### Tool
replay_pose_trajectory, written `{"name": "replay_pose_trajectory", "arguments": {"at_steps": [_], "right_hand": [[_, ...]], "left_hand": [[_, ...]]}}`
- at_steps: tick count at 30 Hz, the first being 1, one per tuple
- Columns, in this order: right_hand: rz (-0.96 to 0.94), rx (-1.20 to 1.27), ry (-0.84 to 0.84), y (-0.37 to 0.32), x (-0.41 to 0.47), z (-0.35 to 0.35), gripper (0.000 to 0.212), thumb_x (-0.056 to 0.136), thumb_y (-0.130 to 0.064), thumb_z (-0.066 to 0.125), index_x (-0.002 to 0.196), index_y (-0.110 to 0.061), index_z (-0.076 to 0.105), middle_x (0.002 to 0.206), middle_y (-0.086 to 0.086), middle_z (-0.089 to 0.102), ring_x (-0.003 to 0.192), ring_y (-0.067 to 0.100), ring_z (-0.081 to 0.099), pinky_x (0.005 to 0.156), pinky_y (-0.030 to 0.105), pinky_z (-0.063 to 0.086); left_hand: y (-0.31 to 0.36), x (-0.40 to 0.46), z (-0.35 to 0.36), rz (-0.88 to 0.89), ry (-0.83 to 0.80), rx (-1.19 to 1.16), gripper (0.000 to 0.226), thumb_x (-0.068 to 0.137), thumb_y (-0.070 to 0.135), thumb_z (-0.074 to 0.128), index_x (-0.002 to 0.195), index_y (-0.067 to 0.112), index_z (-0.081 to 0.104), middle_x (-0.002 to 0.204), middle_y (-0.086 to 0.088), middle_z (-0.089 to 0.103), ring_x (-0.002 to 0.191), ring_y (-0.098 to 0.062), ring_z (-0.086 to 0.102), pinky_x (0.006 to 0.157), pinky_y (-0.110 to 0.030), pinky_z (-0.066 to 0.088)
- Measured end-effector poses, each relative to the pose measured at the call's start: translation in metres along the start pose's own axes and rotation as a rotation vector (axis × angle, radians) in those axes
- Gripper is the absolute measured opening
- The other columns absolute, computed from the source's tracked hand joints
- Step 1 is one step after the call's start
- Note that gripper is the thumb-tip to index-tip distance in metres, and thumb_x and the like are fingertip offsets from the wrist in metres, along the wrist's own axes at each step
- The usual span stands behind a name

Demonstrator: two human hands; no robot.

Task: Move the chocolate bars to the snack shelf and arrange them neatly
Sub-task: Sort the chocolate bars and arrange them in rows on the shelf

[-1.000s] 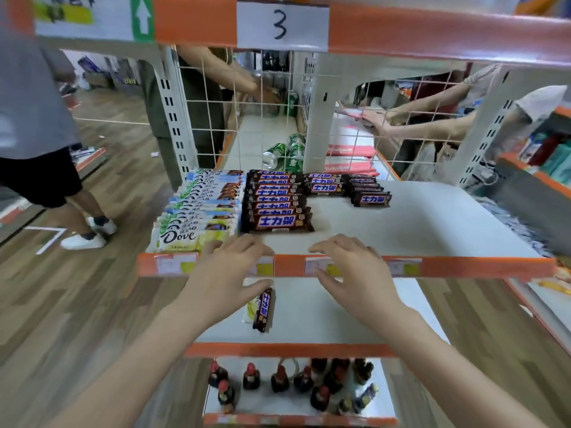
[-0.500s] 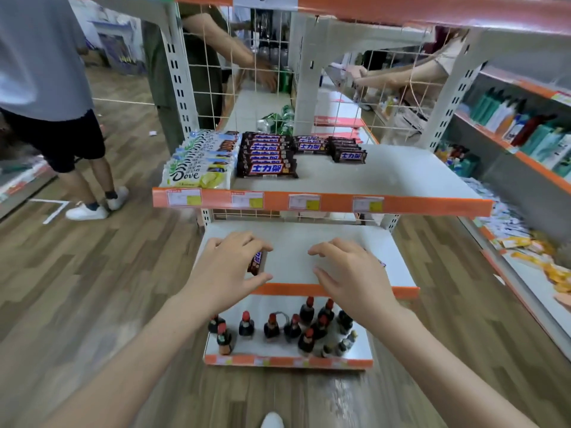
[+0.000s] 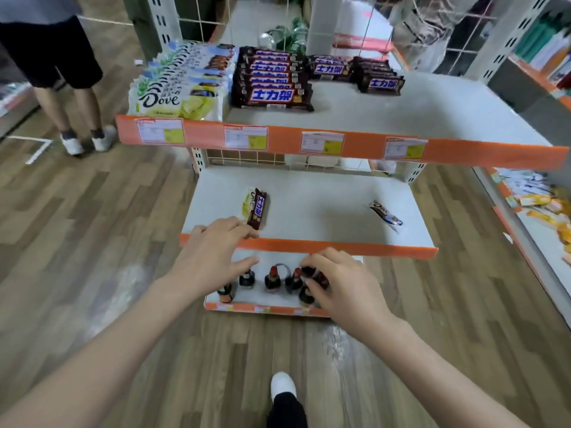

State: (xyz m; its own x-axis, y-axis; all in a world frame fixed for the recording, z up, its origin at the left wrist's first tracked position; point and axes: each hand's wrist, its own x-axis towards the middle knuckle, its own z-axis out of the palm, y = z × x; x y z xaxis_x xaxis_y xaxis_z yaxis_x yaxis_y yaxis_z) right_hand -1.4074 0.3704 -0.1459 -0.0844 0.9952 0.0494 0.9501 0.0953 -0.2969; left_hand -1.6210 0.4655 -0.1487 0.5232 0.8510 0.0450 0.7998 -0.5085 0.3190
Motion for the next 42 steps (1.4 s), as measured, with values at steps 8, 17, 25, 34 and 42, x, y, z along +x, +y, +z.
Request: {"name": "replay_pose_trajectory", "arguments": {"at_steps": [8,17,25,34,42], "right_hand": [[0.001,0.072,-0.033,0.017,0.057,0.044,0.025,0.088,-0.024,0.057,0.112,-0.028,0.061,0.106,-0.009,0.059,0.098,0.016,0.054,0.068,0.026,0.031],[-0.012,0.082,-0.072,0.047,0.126,0.118,0.027,0.087,-0.028,0.057,0.114,-0.031,0.059,0.109,-0.011,0.057,0.101,0.015,0.053,0.067,0.023,0.031],[-0.030,0.061,-0.100,0.069,0.195,0.176,0.029,0.091,-0.031,0.051,0.120,-0.029,0.051,0.113,-0.006,0.054,0.103,0.014,0.053,0.078,0.029,0.044],[0.015,0.128,-0.140,0.061,0.243,0.228,0.041,0.089,-0.024,0.055,0.129,-0.026,0.046,0.119,0.002,0.051,0.105,0.023,0.052,0.080,0.036,0.047],[0.032,0.016,-0.132,0.056,0.245,0.249,0.037,0.093,-0.030,0.048,0.129,-0.030,0.043,0.127,0.005,0.041,0.109,0.028,0.045,0.085,0.040,0.038]], "left_hand": [[-0.024,0.037,0.042,-0.044,-0.046,-0.039,0.038,0.081,0.043,0.064,0.115,0.028,0.058,0.112,0.008,0.056,0.109,-0.014,0.051,0.086,-0.038,0.042],[-0.061,0.082,0.114,-0.130,-0.035,-0.109,0.033,0.081,0.042,0.063,0.113,0.033,0.056,0.109,0.014,0.056,0.107,-0.009,0.051,0.090,-0.035,0.039],[-0.099,0.135,0.164,-0.159,-0.065,-0.056,0.037,0.083,0.041,0.059,0.119,0.033,0.052,0.117,0.012,0.054,0.110,-0.010,0.049,0.090,-0.034,0.035],[-0.131,0.162,0.198,-0.265,-0.100,0.009,0.034,0.089,0.034,0.053,0.121,0.025,0.050,0.121,0.003,0.048,0.116,-0.019,0.044,0.091,-0.038,0.036],[-0.128,0.157,0.233,-0.317,-0.079,0.001,0.036,0.092,0.023,0.045,0.127,0.016,0.041,0.136,-0.002,0.038,0.121,-0.024,0.039,0.090,-0.040,0.036]]}}
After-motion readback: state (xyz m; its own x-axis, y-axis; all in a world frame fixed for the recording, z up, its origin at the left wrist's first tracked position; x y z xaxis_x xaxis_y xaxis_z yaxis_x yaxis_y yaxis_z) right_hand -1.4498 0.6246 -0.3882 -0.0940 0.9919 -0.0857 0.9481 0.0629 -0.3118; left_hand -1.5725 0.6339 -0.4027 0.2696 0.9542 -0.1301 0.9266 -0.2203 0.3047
